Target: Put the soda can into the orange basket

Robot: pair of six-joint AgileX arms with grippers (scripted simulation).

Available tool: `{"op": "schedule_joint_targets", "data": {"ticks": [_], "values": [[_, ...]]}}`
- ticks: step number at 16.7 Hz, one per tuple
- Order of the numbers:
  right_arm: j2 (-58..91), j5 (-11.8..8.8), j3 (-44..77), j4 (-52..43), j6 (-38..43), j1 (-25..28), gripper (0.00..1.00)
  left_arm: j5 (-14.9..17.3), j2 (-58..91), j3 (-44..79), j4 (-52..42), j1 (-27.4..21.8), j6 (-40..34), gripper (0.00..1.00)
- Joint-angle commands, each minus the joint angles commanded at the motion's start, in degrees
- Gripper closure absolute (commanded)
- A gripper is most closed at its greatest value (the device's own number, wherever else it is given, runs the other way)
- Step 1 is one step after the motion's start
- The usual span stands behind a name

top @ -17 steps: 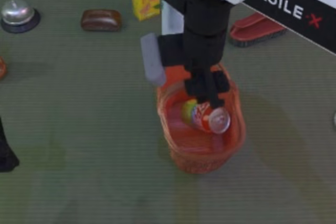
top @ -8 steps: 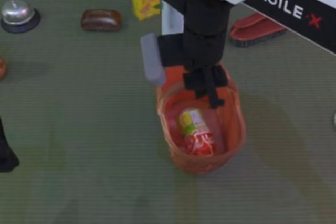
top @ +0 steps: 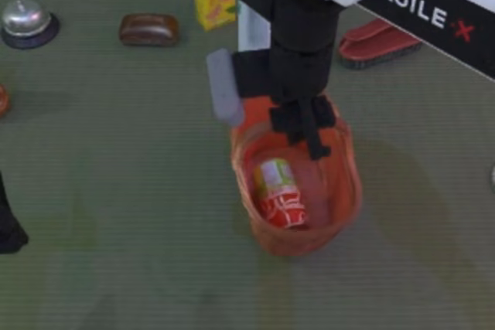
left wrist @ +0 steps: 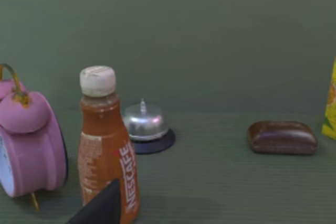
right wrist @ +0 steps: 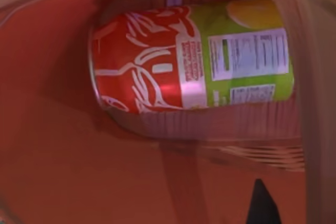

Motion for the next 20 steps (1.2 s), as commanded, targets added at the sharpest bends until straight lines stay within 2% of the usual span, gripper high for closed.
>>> {"op": "schedule_joint_targets", "data": {"ticks": [17, 20], "values": [[0.03, 0.02, 0.04, 0.0, 0.02, -0.09, 1.0, 0.0, 0.0, 0.0, 0.0, 0.0, 0.0, 0.0], [0.2, 0.0, 2.48, -2.43, -0.47, -0.42, 1.0, 0.0, 0.0, 0.0, 0.0, 0.0, 0.0, 0.0]]}}
